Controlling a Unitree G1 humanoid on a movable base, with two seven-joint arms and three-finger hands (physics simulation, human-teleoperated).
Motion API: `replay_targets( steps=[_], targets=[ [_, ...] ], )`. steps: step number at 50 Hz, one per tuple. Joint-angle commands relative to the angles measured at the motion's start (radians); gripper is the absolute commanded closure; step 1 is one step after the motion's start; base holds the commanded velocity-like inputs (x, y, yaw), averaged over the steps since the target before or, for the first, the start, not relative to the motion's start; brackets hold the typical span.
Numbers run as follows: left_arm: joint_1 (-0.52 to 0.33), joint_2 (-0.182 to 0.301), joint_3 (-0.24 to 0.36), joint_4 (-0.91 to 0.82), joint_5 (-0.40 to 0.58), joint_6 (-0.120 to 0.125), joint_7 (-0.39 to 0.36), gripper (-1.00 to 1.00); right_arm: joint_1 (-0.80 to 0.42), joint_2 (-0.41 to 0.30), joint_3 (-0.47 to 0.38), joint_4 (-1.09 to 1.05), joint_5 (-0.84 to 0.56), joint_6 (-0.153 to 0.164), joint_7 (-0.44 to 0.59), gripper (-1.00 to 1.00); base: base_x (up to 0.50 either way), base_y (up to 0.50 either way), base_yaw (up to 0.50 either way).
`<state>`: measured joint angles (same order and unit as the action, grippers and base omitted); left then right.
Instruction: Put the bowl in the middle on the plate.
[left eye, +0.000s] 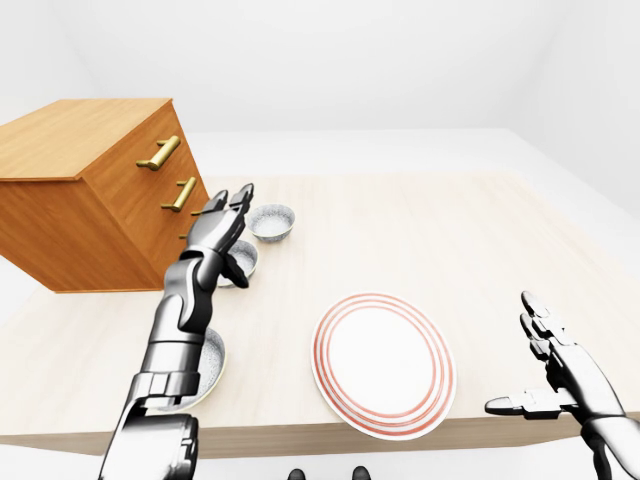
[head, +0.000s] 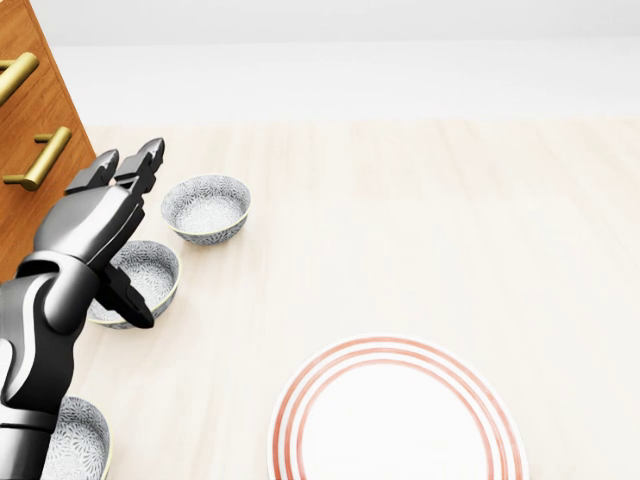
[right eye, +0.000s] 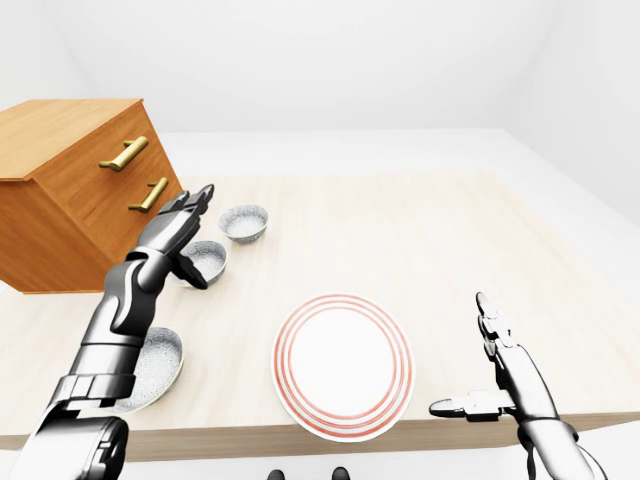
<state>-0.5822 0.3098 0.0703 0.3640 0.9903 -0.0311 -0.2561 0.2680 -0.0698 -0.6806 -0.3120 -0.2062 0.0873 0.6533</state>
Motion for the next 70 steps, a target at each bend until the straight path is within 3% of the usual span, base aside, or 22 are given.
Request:
replay_targets(
  steps=[1, 18, 25, 32, 37, 41, 51, 60, 70],
  targets=[
    [-0.026, -0.012, -0.015, 0.035, 0.005, -0.002, 0.015, -1.00, 0.003, 0.002, -0.001, -0.006, 0.000, 0.000, 0.003, -1.00, 0.00, 0.00, 0.00],
    [-0.017, -0.020, -0.023, 0.046, 0.020, -0.008, 0.012, -1.00, -0.001, 0.000, -0.001, 0.005, 0.000, 0.000, 0.001, -1.00, 0.00, 0.00, 0.00],
    [0.031, -0.022, -0.012, -0.058, 0.022, 0.010, -0.046, -1.00, 0.001, -0.001, -0.001, 0.007, 0.001, 0.000, 0.000, -1.00, 0.00, 0.00, 0.00],
    [0.051, -0.018, -0.006, -0.049, 0.022, -0.004, -0.034, -1.00, -0.001, -0.002, 0.001, 0.010, 0.000, 0.000, -0.002, -1.00, 0.00, 0.00, 0.00],
    [0.070, -0.023, -0.007, -0.075, 0.028, 0.003, -0.048, -1.00, -0.001, -0.003, 0.002, 0.015, 0.001, 0.000, -0.004, -1.00, 0.00, 0.00, 0.00],
    [0.062, -0.014, -0.006, -0.025, 0.022, -0.023, -0.026, -1.00, 0.000, -0.002, 0.002, 0.009, 0.001, 0.000, -0.003, -1.00, 0.00, 0.00, 0.00],
    [0.069, -0.020, -0.005, -0.062, 0.026, 0.001, -0.051, -1.00, -0.001, -0.003, 0.002, 0.009, 0.001, 0.000, -0.003, -1.00, 0.00, 0.00, 0.00],
    [0.063, -0.022, -0.015, 0.018, 0.026, -0.029, 0.008, -1.00, -0.001, -0.001, 0.000, -0.003, 0.000, 0.000, 0.003, -1.00, 0.00, 0.00, 0.00],
    [0.083, -0.028, -0.016, -0.033, 0.033, -0.018, -0.032, -1.00, 0.000, 0.000, 0.000, -0.003, -0.001, 0.000, 0.003, -1.00, 0.00, 0.00, 0.00]
  ],
)
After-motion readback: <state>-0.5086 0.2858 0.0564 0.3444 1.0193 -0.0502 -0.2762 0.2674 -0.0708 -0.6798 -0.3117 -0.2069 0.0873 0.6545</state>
